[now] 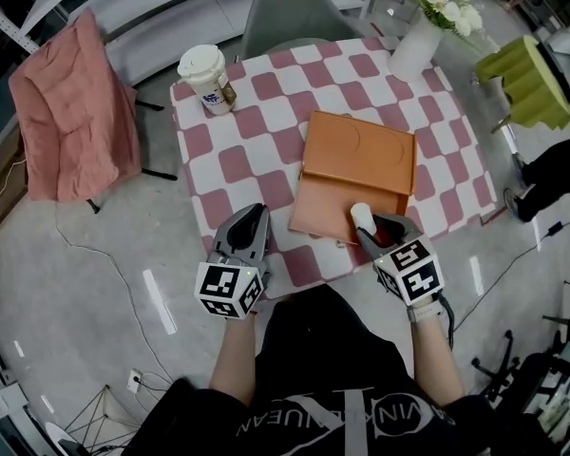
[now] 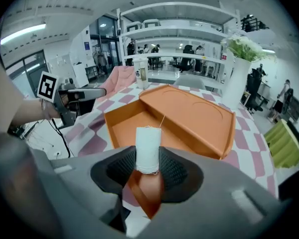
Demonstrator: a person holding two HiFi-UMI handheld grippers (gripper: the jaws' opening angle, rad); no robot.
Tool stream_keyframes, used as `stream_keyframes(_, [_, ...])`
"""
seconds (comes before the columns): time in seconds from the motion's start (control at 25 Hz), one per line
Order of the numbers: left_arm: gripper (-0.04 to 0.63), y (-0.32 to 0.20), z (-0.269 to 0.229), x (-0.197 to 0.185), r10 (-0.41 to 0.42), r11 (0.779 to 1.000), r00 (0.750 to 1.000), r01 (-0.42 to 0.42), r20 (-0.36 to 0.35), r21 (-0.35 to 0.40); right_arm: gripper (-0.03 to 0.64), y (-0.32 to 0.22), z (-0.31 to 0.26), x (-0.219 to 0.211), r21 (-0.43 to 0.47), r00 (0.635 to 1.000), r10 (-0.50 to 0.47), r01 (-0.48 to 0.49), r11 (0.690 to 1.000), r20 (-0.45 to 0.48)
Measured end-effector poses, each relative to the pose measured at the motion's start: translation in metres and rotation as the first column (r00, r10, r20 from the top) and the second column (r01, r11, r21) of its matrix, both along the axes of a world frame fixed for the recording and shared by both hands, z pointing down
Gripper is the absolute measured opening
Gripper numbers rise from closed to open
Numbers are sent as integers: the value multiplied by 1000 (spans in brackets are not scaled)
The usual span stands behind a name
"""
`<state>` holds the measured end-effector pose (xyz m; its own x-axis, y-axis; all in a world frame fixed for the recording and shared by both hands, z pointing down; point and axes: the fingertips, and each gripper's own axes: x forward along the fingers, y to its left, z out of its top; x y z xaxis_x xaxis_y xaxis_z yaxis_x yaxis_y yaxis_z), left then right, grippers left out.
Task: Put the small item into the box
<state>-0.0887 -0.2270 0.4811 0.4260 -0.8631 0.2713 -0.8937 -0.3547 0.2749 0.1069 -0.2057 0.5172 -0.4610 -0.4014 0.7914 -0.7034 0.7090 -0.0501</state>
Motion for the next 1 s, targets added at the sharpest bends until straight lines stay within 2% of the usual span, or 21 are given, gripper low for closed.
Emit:
stream_keyframes(0.36, [29,-9,6,-6,-14,1000,1000,14,-2,-10,146,-5,12,-7,-64,989,-103,97,993,-107])
stream_keyframes(0.6, [29,-14,9,-6,-12,1000,1000,12,-7,-16,146,-6,22,-6,-116,969,-173,154,981,-176])
stream_keyframes(1.0, [29,-23,16,-7,-15,1000,1000,14,-7,-27,146,-13,29,-10,-161,956,-218,188,969,-195])
